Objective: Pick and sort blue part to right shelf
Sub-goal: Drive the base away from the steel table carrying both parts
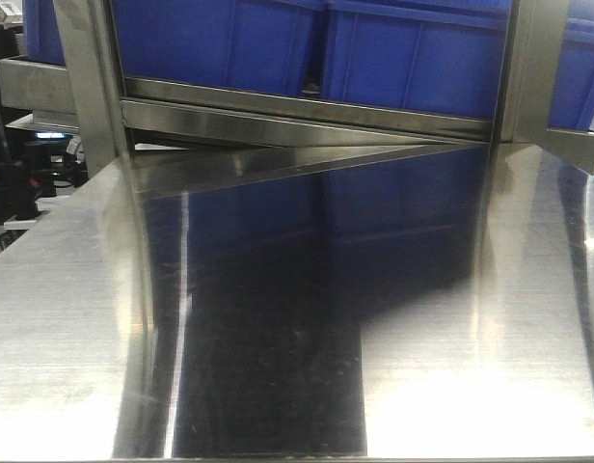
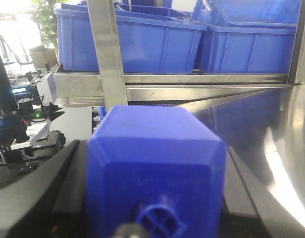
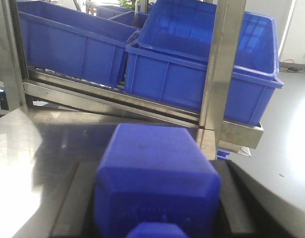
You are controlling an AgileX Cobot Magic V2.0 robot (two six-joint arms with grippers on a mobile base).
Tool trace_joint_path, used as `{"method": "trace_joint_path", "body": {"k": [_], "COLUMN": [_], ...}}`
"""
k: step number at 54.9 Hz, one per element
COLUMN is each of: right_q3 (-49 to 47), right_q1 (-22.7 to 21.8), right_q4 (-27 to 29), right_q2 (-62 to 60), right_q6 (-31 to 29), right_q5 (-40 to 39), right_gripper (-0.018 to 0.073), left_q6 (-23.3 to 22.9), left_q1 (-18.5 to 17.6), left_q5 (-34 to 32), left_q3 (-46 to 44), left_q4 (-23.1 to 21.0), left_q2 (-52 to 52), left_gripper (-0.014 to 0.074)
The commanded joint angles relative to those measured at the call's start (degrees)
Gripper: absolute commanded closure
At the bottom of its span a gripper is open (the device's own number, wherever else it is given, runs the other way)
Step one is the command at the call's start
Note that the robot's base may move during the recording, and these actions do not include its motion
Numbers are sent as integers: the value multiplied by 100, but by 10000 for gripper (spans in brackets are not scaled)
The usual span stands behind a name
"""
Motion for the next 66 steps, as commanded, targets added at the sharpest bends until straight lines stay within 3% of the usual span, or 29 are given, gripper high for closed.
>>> {"method": "trace_joint_path", "body": {"k": [1, 66], "right_q3": [-154, -154], "right_q1": [-1, -1], "right_q4": [-157, -157], "right_q2": [79, 65], "right_q6": [-60, -60], "right_q5": [-472, -472], "right_gripper": [312, 312], "left_q6": [-30, -30], "left_q1": [-40, -40], "left_q5": [-468, -468], "left_q3": [-164, -164], "left_q4": [56, 56], "left_q2": [-139, -139], "left_gripper": [354, 354]}}
